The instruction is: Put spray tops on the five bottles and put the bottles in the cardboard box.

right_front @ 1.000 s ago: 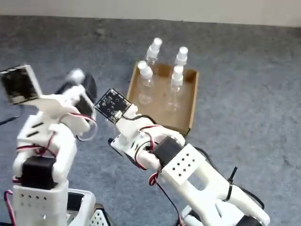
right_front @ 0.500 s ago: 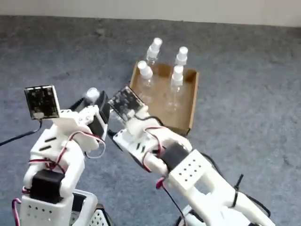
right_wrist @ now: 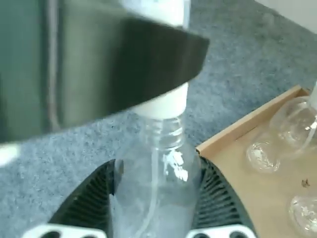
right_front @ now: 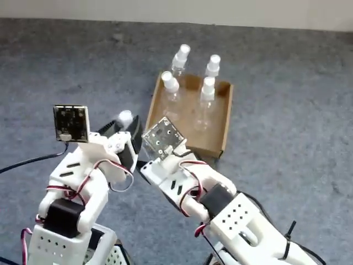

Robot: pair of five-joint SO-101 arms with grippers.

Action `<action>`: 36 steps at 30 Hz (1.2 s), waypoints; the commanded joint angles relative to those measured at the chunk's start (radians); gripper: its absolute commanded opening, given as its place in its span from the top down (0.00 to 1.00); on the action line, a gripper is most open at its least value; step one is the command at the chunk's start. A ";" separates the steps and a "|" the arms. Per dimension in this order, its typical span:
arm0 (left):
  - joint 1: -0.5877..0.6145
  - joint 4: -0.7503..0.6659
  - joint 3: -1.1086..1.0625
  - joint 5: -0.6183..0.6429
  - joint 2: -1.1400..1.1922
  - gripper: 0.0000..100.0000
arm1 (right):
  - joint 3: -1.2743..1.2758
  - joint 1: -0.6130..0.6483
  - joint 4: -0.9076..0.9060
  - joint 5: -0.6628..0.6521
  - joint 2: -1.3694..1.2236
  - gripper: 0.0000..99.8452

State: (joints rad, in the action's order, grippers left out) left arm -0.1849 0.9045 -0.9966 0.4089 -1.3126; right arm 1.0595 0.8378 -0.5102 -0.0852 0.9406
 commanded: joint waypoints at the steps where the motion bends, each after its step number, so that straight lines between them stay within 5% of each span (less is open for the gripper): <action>1: -0.018 -0.031 -0.031 -0.057 0.005 1.00 | -0.018 -0.021 0.035 0.000 0.039 1.00; 12: -0.134 -0.028 -0.025 -0.094 0.002 1.00 | -0.015 -0.027 0.036 -0.057 0.036 1.00; 31: -0.163 -0.006 0.019 -0.109 -0.002 0.99 | 0.015 -0.051 0.085 -0.057 0.042 1.00; 36: -0.179 -0.005 0.019 -0.114 -0.002 0.88 | 0.019 -0.051 0.140 -0.055 0.039 1.00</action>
State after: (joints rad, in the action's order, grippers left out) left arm -0.3353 0.8938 -1.0073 0.3015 -1.3126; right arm 1.0948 0.7963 -0.4227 -0.1327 0.9421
